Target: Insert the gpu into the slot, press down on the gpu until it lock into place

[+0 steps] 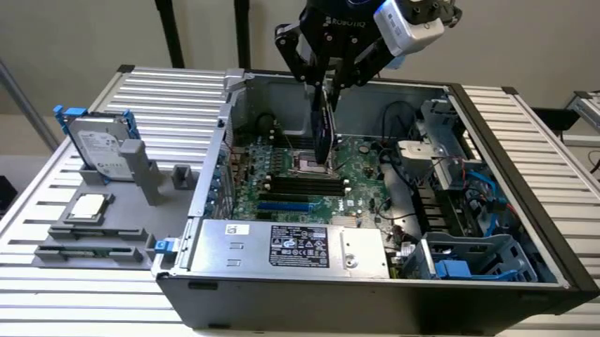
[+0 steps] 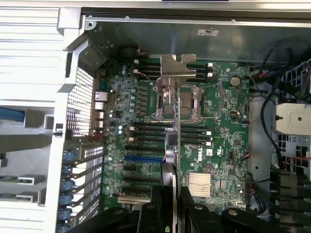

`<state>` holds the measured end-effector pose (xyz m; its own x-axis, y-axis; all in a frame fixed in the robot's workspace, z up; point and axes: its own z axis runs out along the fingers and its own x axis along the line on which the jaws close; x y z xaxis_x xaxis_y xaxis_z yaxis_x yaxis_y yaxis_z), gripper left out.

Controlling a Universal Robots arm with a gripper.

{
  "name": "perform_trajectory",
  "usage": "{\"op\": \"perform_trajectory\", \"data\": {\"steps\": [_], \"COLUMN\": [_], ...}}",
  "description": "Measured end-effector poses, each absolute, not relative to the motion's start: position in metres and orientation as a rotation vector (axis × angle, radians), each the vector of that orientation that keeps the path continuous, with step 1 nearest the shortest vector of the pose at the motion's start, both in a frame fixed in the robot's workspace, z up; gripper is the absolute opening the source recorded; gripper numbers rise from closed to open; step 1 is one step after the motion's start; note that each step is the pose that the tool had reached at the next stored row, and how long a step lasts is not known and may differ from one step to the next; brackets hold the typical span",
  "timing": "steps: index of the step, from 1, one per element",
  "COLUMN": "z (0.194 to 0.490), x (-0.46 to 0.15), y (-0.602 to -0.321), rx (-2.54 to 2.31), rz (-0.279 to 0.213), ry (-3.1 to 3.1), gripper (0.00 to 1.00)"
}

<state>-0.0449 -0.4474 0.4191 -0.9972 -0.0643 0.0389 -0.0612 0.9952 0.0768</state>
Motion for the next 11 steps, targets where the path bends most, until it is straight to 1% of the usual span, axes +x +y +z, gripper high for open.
{"op": "perform_trajectory", "data": {"steps": [11], "z": [0.4152], "x": [-0.0449], "y": [-0.4474], "rx": [0.412], "rz": [-0.108], "ry": [-3.098], "gripper": [0.26]}}
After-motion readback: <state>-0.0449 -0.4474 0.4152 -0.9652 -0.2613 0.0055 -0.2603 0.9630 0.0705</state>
